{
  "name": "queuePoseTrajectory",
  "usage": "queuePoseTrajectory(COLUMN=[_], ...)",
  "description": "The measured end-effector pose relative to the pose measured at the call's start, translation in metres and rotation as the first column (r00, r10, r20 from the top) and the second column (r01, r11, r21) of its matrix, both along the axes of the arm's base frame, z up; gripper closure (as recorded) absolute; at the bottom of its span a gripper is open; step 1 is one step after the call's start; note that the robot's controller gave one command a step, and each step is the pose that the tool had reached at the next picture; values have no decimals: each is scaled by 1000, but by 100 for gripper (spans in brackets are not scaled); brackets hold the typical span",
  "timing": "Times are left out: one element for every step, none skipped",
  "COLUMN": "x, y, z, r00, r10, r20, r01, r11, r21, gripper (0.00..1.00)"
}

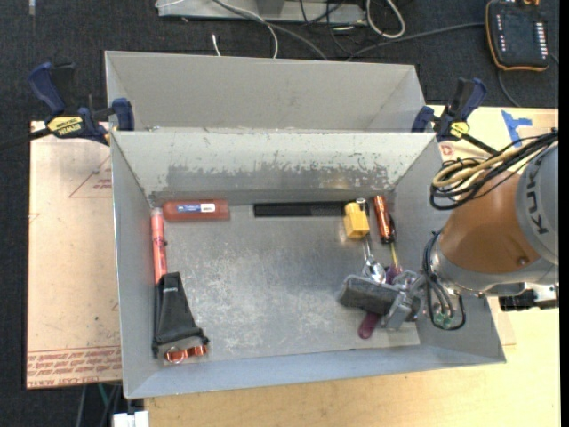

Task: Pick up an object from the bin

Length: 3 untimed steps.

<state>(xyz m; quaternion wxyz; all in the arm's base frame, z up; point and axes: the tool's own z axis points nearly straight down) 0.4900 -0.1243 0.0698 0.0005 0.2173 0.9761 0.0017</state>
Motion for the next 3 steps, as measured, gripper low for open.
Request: queuePoseTrajectory(x=[0,0,0], y=[0,0,1], z=[0,6,18], r00=[1000,1000,1000], r10=[1,2,3], r20=[0,0,-1], r01=[-1,-2,-3], r11=[1000,1000,1000], r21=[0,0,1], gripper=[100,100,100])
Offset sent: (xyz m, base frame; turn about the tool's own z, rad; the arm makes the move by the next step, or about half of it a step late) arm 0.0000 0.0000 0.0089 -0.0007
